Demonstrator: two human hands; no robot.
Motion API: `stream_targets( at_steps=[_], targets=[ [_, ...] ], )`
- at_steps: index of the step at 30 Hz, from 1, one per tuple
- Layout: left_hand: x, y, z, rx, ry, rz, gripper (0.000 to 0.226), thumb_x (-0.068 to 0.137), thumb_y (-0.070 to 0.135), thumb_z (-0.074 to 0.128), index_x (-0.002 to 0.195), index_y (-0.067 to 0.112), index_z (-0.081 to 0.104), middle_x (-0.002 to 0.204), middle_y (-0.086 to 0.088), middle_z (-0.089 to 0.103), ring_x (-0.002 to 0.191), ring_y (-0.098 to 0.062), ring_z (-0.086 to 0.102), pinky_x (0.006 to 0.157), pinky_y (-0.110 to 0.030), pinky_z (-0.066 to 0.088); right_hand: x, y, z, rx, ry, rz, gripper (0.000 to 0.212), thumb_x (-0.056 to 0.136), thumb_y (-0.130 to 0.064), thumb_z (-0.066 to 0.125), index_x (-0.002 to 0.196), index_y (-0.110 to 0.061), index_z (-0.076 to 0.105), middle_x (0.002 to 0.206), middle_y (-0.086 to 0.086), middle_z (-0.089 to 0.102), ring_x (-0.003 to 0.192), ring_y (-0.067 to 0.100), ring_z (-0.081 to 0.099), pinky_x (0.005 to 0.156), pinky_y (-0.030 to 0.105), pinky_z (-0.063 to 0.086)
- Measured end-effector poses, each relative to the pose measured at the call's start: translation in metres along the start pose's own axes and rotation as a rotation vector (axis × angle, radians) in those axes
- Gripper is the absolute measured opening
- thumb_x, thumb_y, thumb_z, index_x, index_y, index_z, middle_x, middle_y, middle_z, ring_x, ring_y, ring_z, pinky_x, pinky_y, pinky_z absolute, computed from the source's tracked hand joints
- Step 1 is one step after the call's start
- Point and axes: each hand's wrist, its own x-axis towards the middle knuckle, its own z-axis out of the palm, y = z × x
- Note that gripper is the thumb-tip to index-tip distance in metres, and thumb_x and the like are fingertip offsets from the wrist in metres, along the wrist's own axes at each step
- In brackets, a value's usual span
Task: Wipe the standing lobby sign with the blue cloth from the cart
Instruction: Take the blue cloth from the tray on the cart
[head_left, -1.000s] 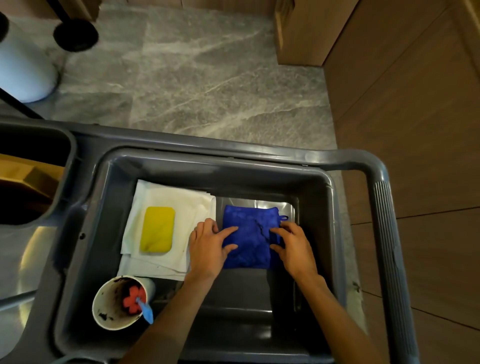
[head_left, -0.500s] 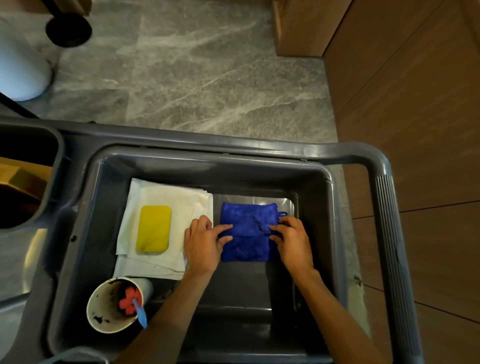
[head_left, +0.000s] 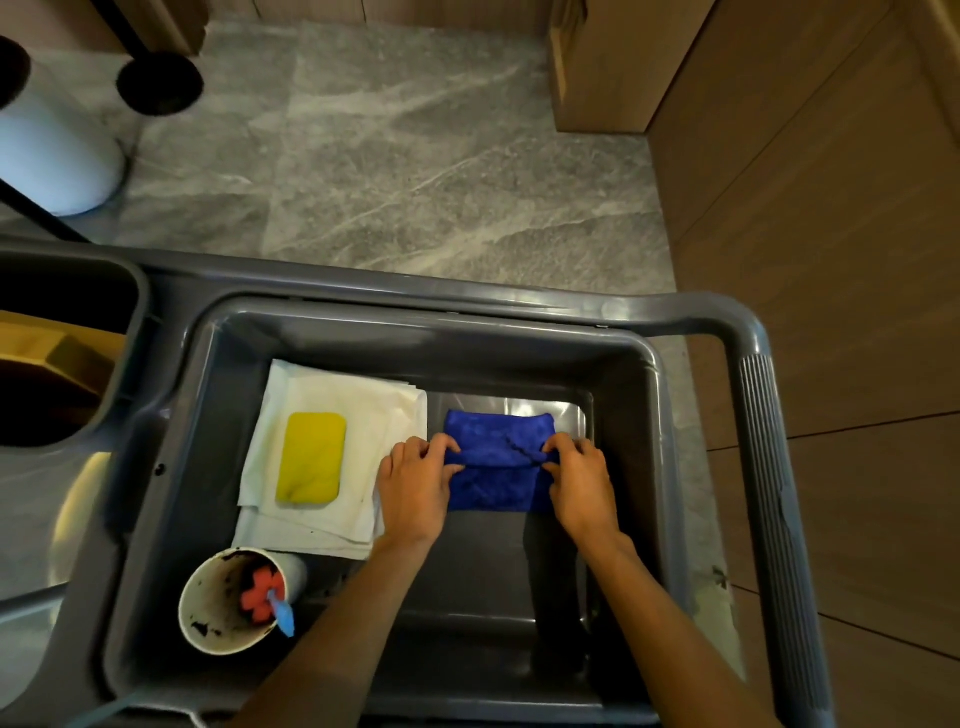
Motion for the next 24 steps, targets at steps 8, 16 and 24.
stream_targets(
  at_steps=[8,16,24],
  targets=[
    [-0.022,0.013,-0.023,-0.126,0.065,-0.022,0.027,0.096,0.036,0.063,0.121,0.028,0.063,0.120,-0.006,0.066,0.111,-0.025,0.058,0.098,-0.034,0.047,-0.031,-0.002,-0.018,0.209,0.057,-0.005,0.033,0.091,0.008,0.055,0.105,-0.022,0.057,0.095,-0.007,0.059,0.092,0.009,0.064,0.085,0.025,0.056],
    [-0.035,0.027,-0.055,-0.411,0.122,-0.040,0.022,0.096,0.021,0.065,0.117,0.021,0.068,0.126,-0.010,0.060,0.114,-0.024,0.057,0.093,-0.025,0.041,-0.051,-0.007,-0.044,0.313,0.129,-0.043,0.028,0.098,-0.008,0.055,0.118,-0.027,0.059,0.104,-0.014,0.055,0.093,0.000,0.056,0.089,0.021,0.050],
    [-0.045,0.049,-0.111,-0.591,0.178,0.102,0.014,0.096,0.009,0.062,0.106,0.018,0.063,0.105,-0.005,0.069,0.098,-0.018,0.065,0.082,-0.023,0.052,-0.071,-0.031,-0.103,0.323,0.224,-0.157,0.025,0.096,-0.004,0.055,0.111,-0.023,0.061,0.100,-0.004,0.063,0.093,0.008,0.063,0.082,0.022,0.053]
  ],
)
